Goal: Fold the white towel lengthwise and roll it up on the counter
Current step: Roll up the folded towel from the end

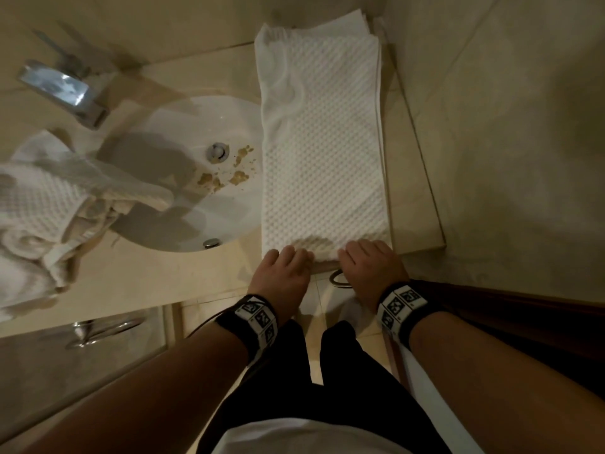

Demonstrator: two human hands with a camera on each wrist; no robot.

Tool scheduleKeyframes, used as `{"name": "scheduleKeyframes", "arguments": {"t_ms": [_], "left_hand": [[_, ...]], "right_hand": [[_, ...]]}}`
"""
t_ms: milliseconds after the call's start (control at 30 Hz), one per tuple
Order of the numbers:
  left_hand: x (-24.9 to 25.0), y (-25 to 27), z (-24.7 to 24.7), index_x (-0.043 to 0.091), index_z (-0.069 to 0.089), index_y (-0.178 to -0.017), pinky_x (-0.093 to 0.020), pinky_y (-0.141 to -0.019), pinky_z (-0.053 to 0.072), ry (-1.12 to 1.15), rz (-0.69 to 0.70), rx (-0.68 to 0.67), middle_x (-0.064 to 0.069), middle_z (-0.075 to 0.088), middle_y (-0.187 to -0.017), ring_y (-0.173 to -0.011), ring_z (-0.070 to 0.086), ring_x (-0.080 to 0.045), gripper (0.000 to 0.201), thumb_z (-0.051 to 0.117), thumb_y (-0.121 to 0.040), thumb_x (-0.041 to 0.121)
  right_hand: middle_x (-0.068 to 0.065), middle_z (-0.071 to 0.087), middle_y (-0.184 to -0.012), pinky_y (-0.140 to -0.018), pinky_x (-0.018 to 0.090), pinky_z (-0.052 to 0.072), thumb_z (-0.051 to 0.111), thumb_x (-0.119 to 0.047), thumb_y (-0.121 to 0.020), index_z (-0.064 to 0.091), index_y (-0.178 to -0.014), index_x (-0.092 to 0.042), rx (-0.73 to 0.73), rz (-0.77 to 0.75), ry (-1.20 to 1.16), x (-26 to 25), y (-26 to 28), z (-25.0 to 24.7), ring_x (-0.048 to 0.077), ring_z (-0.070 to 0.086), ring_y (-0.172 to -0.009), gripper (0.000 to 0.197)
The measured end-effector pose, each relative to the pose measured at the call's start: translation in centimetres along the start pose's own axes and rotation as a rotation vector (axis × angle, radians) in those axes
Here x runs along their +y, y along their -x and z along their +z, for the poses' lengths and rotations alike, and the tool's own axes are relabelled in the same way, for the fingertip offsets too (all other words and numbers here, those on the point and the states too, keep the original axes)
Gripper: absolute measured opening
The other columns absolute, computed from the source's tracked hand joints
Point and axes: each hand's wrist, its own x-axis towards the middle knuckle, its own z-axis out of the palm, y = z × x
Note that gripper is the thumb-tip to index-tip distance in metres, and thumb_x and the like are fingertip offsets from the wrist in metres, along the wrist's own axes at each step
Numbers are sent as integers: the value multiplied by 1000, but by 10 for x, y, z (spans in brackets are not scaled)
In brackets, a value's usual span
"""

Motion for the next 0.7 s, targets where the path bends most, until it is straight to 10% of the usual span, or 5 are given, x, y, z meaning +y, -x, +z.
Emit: {"name": "scheduleKeyframes", "arguments": {"t_ms": [167, 333, 500, 700], "left_hand": [[-13, -6, 2, -2, 71, -117, -38, -58, 53, 30, 18, -37, -13, 67, -98, -77, 65, -33, 66, 86, -54, 8], [-27, -15, -7, 5, 69, -96, -33, -46, 42, 106, 23, -98, -9, 64, -82, -68, 60, -31, 41, 86, -59, 4], [-51, -39, -25, 24, 53, -94, -38, -71, 53, 335, -142, -242, -4, 62, -96, -92, 59, -29, 6, 58, -90, 24], [-69, -63, -43, 30, 70, -120, -32, -90, 52, 466, -250, -432, 6, 67, -111, -99, 61, -14, 29, 65, -92, 26]], "right_hand": [[10, 65, -84, -63, 35, 50, 44, -16, -85, 69, -92, -7, -26, -35, 17, 1, -5, -2, 29, 61, -71, 28], [11, 69, -97, -70, 37, 50, 48, -20, -84, 68, -106, -6, -60, -12, -1, 3, -6, -3, 30, 65, -81, 32], [7, 69, -96, -79, 39, 46, 68, -19, -77, 67, -104, -11, -56, 78, -105, 7, -9, -4, 29, 63, -83, 28], [-2, 64, -86, -78, 39, 41, 66, -11, -75, 60, -97, -20, -77, 205, -251, 8, -14, -11, 24, 59, -79, 25]]}}
